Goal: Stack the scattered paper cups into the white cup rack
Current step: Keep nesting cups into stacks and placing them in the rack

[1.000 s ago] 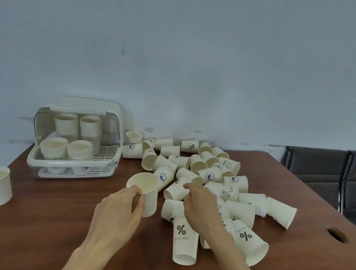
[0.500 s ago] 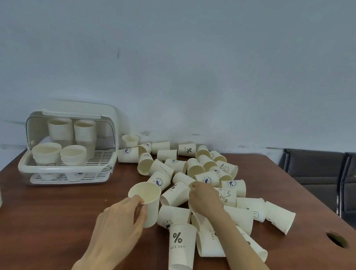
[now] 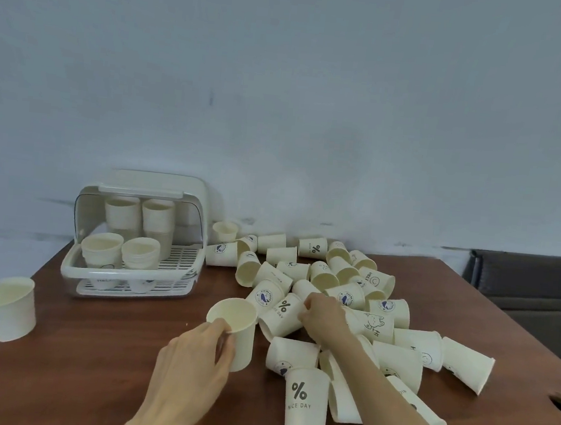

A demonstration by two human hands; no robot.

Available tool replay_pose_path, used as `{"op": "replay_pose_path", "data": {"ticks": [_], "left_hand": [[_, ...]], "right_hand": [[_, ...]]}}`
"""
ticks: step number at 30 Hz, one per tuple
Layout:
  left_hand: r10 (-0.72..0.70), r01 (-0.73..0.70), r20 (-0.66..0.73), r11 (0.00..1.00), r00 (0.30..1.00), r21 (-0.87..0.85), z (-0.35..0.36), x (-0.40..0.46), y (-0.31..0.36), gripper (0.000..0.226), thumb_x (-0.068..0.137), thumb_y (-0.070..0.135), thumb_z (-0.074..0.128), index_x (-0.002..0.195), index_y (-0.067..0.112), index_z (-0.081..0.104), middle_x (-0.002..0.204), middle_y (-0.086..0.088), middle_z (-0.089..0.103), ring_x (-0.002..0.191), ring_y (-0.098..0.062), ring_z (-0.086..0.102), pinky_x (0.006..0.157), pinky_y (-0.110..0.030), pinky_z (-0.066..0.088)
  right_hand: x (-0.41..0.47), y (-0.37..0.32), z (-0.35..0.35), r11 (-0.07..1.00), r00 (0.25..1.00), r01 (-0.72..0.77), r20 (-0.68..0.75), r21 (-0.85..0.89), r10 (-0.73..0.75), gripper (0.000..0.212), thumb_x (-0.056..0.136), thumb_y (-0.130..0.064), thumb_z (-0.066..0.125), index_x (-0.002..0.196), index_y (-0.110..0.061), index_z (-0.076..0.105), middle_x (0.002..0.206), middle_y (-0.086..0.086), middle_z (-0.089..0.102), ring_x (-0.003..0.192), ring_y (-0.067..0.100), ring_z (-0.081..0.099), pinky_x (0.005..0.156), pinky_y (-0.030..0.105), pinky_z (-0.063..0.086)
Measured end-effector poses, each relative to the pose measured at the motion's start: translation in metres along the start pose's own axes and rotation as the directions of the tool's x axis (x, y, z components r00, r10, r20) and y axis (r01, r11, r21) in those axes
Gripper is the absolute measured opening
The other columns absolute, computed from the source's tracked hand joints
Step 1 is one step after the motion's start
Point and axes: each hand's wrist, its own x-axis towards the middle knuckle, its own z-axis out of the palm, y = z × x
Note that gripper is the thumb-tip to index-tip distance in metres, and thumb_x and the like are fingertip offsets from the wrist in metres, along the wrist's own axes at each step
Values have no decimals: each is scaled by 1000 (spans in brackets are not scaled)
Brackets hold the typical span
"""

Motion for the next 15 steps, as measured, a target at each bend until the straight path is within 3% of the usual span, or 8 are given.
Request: {"op": "replay_pose_path", "data": {"ticks": [8,15], "left_hand": [[-19,19,-14,1000,1000,4,-2,1,-9,16,95,40,44,86,28,51,81,14,60,78,-14,58,67,-32,46],[-34,35,-34,999,999,21,-4,4,-21,20,94,40,43,81,26,48,76,13,58,74,-14,57,65,-33,46]], "right_hand": [[-4,-5,-22,970,997,66,-44,235,-57,9,88,-19,59,93,-20,67,95,6,69,91,22,65,79,32,52],[-17,-24,-37,949,976,187,-157,253,-151,7,87,-20,58,84,-24,63,68,0,65,59,9,58,56,23,40]]}}
